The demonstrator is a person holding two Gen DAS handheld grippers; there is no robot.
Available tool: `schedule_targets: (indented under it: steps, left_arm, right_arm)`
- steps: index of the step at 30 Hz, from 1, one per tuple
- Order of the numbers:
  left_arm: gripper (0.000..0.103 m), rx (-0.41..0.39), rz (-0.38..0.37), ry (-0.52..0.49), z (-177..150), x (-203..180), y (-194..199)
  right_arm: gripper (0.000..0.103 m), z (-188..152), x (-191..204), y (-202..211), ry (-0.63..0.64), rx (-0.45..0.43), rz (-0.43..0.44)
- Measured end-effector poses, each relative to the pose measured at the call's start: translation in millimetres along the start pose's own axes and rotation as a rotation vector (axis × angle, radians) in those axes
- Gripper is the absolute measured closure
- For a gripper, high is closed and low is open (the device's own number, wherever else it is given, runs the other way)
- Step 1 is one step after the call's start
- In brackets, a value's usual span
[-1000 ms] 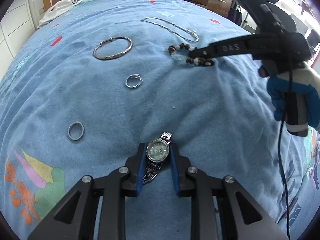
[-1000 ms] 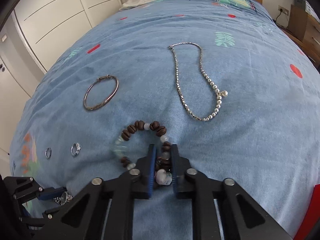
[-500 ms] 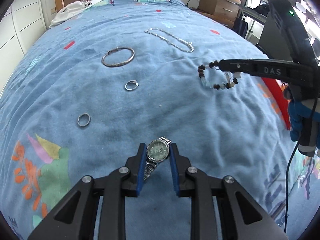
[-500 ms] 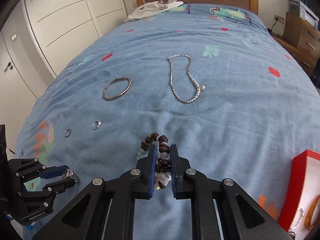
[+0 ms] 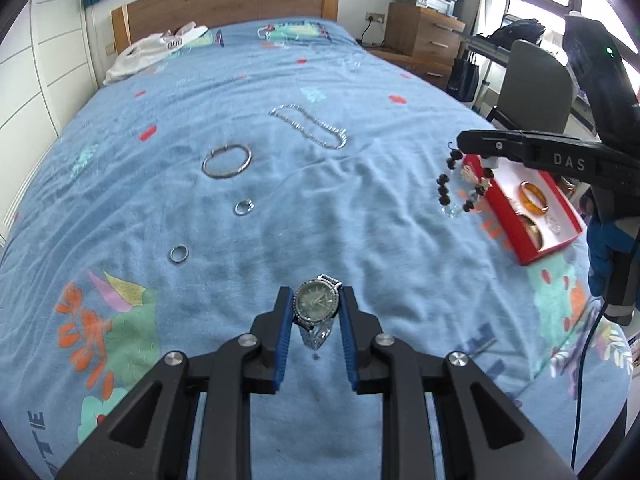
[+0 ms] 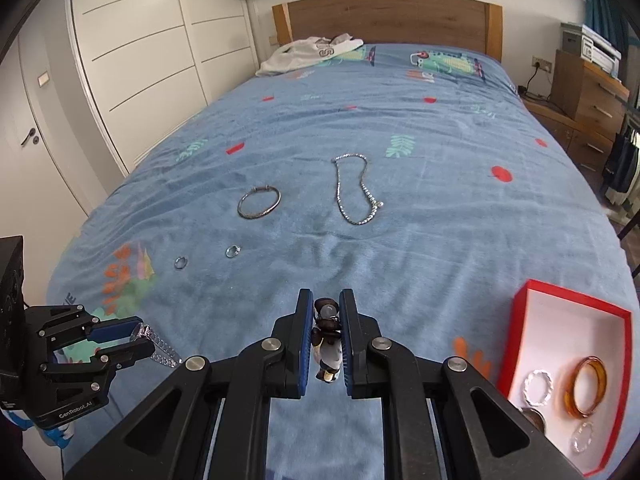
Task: Organize jewelry
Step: 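Carry the watch and beaded bracelet over the red box and lower them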
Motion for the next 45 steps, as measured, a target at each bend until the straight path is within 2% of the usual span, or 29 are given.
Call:
schedule_targets:
  steps: [12, 23, 29, 34, 38, 45]
  left_arm:
    - [0.082, -0.069, -0.071, -0.046, 16.2, -71.6, 39.3]
    - [0.082, -0.079, -0.182, -0.119, 51.4, -167.0, 25.1]
    - [0.082, -0.063, -0.233, -0.168, 76.6, -213.9, -2.4]
    - [0.082, -0.029, -0.273, -0.196, 94.5, -252.0, -43.3]
    - [0.082, 0.015, -0.299, -0.201, 94.6, -271.3, -75.2]
    - [0.082, 0.109, -0.323, -0.213, 75.8, -301.2, -129.9]
  right_arm:
    - [0.090, -12.2, -46.0, 90.8, -0.038, -0.089, -0.068]
    - [0.090, -27.8, -135.3, 128.0, -0.131, -0.111, -0.154]
    - [0.090, -34.4, -176.0, 123.0, -0.175, -0.101, -0.181]
    - [0.090, -41.2, -210.4, 105.1, -0.204, -0.079, -0.195]
    - [0.090, -49.7, -239.5, 83.7, -0.232, -0.052, -0.201]
    - [0.090, -69.5, -280.2, 47.8, -0.283, -0.005, -0.206]
Point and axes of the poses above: each gripper's, at about its wrist camera, not at the fingertips, and y roughly against the way its jaws point, x to its left, z to its top, the point moved 10 cm from there along -y, roughly the way its jaws point, and after that the axes turned 4 degrees about -z, right-handed, at the moved point
